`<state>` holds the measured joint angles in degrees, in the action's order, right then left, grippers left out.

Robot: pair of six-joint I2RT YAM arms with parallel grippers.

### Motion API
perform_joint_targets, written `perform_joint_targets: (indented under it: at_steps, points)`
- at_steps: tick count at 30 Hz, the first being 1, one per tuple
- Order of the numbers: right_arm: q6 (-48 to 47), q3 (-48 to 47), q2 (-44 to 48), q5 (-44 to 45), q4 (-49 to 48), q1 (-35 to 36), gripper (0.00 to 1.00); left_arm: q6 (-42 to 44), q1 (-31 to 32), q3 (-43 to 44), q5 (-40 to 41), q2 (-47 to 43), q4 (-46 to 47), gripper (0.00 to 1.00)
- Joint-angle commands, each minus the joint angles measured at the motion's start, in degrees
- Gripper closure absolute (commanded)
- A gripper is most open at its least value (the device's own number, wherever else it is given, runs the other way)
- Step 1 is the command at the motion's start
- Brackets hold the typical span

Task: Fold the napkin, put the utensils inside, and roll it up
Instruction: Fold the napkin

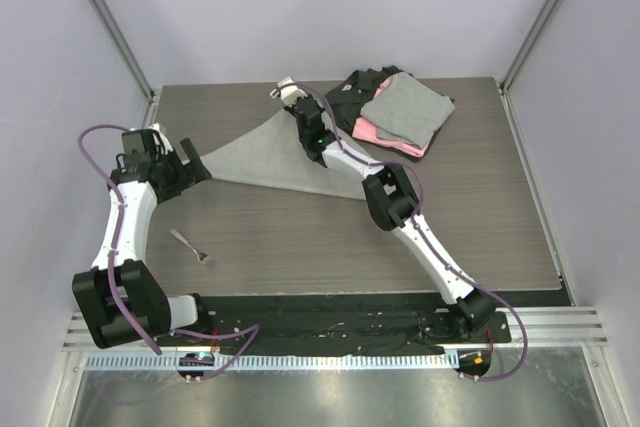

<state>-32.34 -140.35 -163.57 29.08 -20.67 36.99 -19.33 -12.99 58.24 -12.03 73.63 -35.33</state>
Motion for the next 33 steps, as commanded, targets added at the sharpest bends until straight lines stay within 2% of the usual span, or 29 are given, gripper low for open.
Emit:
perform_joint_targets:
  at_steps: [1, 4, 5, 8, 9, 11, 12, 15, 16, 19, 23, 26, 33]
  points:
    - [1.84, -3.43, 1.85, -1.57, -3.59, -0.43, 0.99, -0.18, 0.25, 0.21, -0.54, -1.38, 2.37, 0.00]
    - [1.84, -3.26, 1.58, -1.92, -3.50, -0.52, 0.94, -0.09, 0.25, 0.21, -0.54, -1.20, 2.37, 0.00]
    - [1.93, -3.08, 1.58, -2.01, -3.50, -0.43, 0.82, -0.18, 0.16, 0.30, -0.62, -1.20, 2.29, 0.00]
    - [1.75, -2.73, 1.76, -2.19, -3.42, -0.52, 0.64, -0.18, 0.25, 0.30, -0.54, -1.20, 2.37, 0.00]
    - [1.75, -2.64, 1.93, -2.10, -3.33, -0.43, 0.55, -0.18, 0.25, 0.21, -0.54, -1.20, 2.29, 0.00]
    - [1.75, -2.21, 2.28, -2.36, -3.24, -0.52, 0.47, -0.18, 0.16, 0.30, -0.45, -1.20, 2.28, 0.00]
    - [1.84, -1.86, 2.64, -2.45, -3.33, -0.52, 0.38, -0.18, 0.25, 0.30, -0.36, -1.20, 2.28, 0.00]
    - [2.28, 1.91, 5.09, -2.62, -4.73, -0.26, 0.28, -0.18, 0.25, 0.21, -0.19, -1.20, 2.37, 0.00]
    - [2.28, 2.97, 7.01, -2.63, -5.26, -0.17, 0.21, -0.18, 0.25, 0.21, -0.01, -1.29, 2.37, 0.00]
    - [3.24, 7.36, 11.93, -3.24, -6.23, 0.18, 0.14, -0.18, 0.25, 0.03, 0.60, -1.38, 2.37, 0.00]
    - [5.96, 13.43, 20.01, -4.20, -4.57, 0.89, 0.12, -0.35, 0.25, 0.03, 2.18, -1.64, 2.37, 0.00]
    - [12.10, 19.23, 27.30, -5.96, 0.70, 1.33, 0.13, -1.05, 0.25, -0.14, 3.24, -1.29, 2.72, 0.00]
    - [29.16, 26.88, 36.81, -14.13, 23.43, 1.41, 0.16, -4.65, 0.16, 0.12, 0.88, 1.34, 4.65, 0.00]
